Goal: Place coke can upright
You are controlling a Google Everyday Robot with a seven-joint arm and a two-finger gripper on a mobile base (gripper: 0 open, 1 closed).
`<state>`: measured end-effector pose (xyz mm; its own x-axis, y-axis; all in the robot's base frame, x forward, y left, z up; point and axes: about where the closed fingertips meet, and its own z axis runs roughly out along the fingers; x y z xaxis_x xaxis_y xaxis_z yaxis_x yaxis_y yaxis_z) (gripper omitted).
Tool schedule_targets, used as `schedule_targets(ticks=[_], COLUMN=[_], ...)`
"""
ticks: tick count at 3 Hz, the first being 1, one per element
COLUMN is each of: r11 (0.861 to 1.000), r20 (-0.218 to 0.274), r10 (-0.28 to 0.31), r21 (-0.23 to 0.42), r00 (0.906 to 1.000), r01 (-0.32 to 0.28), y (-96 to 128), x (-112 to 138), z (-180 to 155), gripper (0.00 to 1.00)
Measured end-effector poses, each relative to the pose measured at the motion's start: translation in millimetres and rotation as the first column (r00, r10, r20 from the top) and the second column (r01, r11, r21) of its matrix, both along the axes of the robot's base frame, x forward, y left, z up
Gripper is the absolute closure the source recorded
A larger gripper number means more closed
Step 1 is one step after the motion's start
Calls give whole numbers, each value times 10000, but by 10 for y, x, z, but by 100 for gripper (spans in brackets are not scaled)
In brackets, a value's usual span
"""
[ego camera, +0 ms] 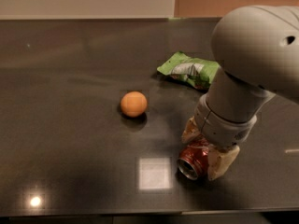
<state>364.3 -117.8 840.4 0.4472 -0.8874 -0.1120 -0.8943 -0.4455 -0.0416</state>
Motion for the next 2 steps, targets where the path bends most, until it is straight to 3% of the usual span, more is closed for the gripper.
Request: schedule_targets(ticks=[1, 2], r11=[9999, 9997], r20=[44, -169], r10=[102, -189], r21=[-123, 172], r00=[9999, 9997], r01=[-101, 192], y=[13, 35], x=[-6, 52], z=[-36, 84], gripper=[59, 82])
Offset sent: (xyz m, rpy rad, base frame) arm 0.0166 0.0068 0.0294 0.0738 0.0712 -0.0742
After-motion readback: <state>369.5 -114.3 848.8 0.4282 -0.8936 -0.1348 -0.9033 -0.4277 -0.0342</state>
